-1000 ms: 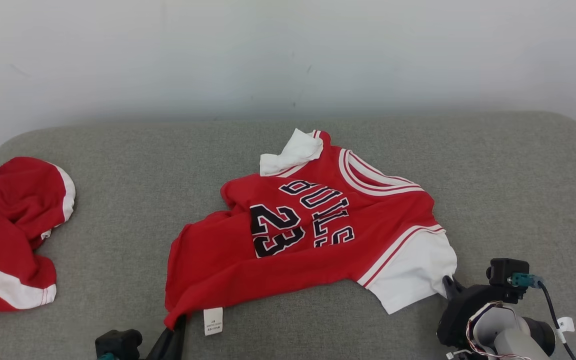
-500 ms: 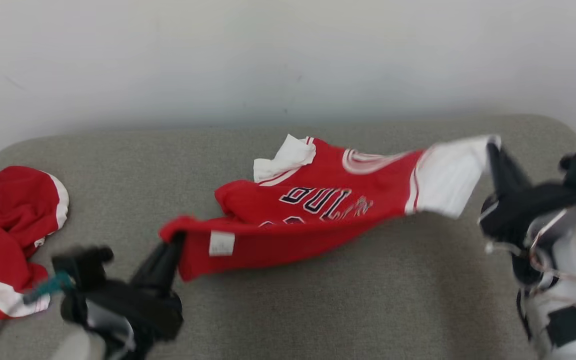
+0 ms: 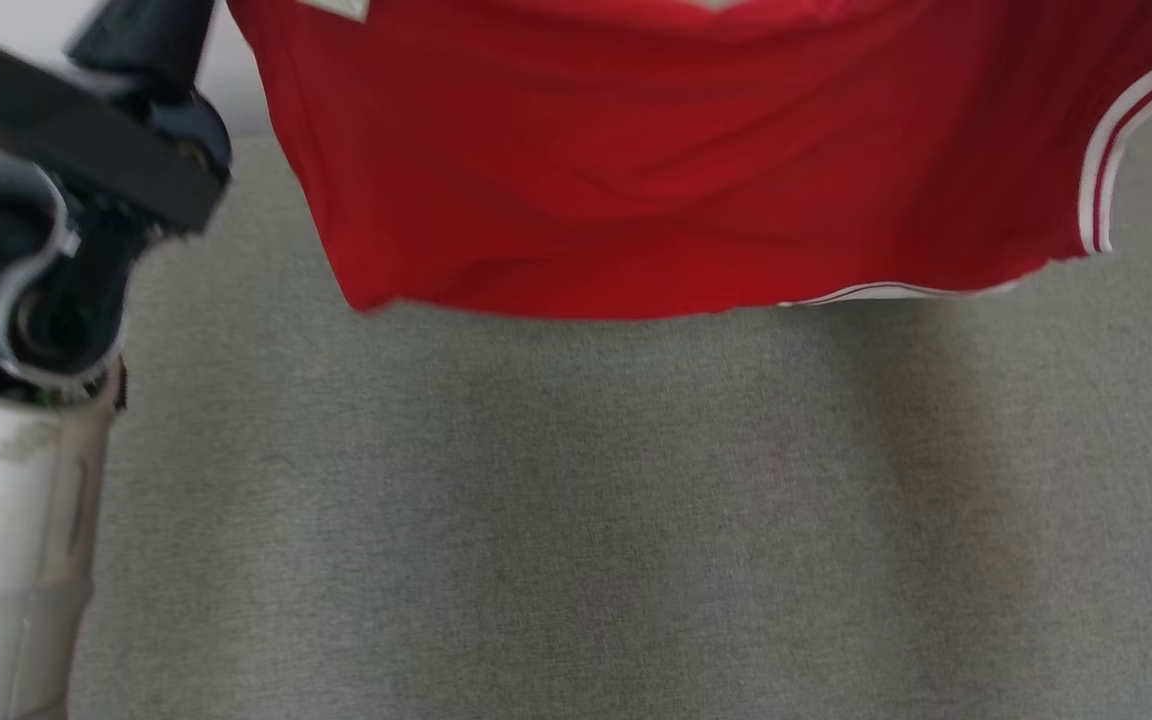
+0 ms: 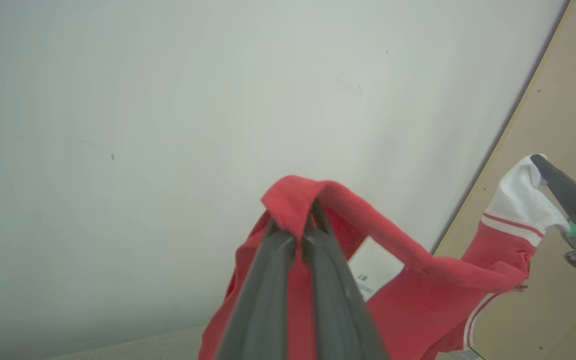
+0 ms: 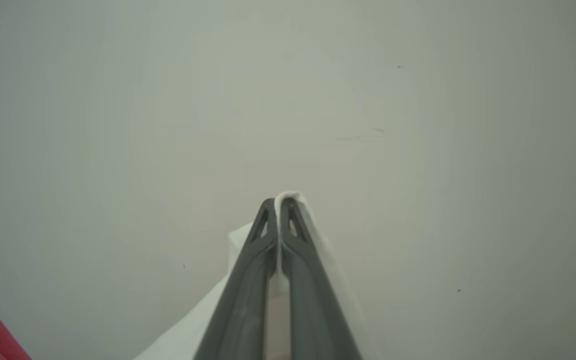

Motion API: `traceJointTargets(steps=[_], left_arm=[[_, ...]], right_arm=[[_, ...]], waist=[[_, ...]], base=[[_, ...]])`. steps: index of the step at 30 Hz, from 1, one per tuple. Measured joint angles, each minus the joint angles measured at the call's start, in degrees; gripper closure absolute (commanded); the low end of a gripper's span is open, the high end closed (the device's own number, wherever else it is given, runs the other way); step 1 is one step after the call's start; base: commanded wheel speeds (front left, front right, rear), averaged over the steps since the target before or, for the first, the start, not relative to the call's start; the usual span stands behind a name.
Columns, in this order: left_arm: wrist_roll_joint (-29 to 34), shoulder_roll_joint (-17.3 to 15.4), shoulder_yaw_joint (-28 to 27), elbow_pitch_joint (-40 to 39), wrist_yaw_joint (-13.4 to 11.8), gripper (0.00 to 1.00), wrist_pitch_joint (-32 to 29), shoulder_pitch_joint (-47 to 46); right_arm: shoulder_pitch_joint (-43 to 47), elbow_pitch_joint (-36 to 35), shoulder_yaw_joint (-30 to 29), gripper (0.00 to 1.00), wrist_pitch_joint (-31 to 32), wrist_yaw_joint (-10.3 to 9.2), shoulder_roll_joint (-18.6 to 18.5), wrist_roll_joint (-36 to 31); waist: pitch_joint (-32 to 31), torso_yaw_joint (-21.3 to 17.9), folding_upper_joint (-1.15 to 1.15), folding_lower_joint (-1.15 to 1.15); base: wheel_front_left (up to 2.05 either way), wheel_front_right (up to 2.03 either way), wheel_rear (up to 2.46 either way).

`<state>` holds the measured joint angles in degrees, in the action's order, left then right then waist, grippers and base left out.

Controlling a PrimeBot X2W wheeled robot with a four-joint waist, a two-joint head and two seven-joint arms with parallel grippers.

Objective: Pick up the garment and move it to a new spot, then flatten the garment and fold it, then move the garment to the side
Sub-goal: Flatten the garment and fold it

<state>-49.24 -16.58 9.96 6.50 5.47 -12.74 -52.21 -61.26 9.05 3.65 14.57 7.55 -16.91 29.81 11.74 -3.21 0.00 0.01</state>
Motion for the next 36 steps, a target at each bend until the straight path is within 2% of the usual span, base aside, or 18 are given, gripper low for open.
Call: traceJointTargets(steps=[4,10,13,16,19,22,28,32,36], left_arm=[[0.05,-0.12,-0.92,2.63,-1.53,1.00,-0.63,-6.67],[3.37,0.52,-1.45,8.64,-3.49,1.00,3.03,-15.99],[5.76,1.00,-2.24,12.27,-3.99,1.00,8.51,-21.31],[7.84,0.79,-3.50,15.26,-4.07,1.00,14.39,-26.60],[9.40,0.42,-3.77,17.06,-2.90,1.00,18.64,-31.05],[9.98,-0.09,-4.20,17.72,-1.42,1.00,22.70,-35.57],[10.04,-0.54,-5.20,17.94,0.78,1.00,26.93,-37.84],[9.78,-0.25,-4.70,19.65,1.60,1.00,27.46,-32.49],[9.12,-0.22,-2.77,20.49,1.90,1.00,27.63,-26.68]], right_arm=[[-6.14,3.60,1.88,1.00,0.45,0.00,-0.59,-1.26],[-13.84,11.39,2.07,1.00,-3.70,0.00,0.42,-2.80],[-19.62,17.22,0.43,1.00,-8.82,0.00,2.61,-4.75],[-26.45,21.28,-2.56,1.00,-17.51,0.00,4.48,-8.00],[-32.45,23.01,-4.33,1.00,-25.32,0.00,5.25,-12.06],[-37.11,23.08,-5.99,1.00,-28.71,0.00,5.59,-14.12],[-38.72,21.97,-4.80,1.00,-29.56,0.00,5.13,-17.28],[-33.88,22.15,-1.35,1.00,-29.67,0.00,4.86,-16.49],[-27.59,21.63,5.20,1.00,-29.65,0.00,3.80,-14.30]], waist=[[3.88,-1.15,0.01,0.00],[9.42,-2.40,0.00,0.01],[13.00,-3.12,0.01,0.02],[16.54,-3.83,0.01,0.02],[19.70,-4.54,0.01,0.02],[22.59,-5.09,0.01,0.02],[27.47,-5.70,0.01,0.00],[30.11,-5.61,0.01,0.01],[30.91,-4.88,0.01,0.01]], base=[[0.00,0.00,0.00],[0.00,0.00,0.00],[0.00,0.00,0.00],[0.00,0.00,0.00],[0.00,0.00,0.00],[0.00,0.00,0.00],[0.00,0.00,0.00],[0.00,0.00,0.00],[0.00,0.00,0.00]])
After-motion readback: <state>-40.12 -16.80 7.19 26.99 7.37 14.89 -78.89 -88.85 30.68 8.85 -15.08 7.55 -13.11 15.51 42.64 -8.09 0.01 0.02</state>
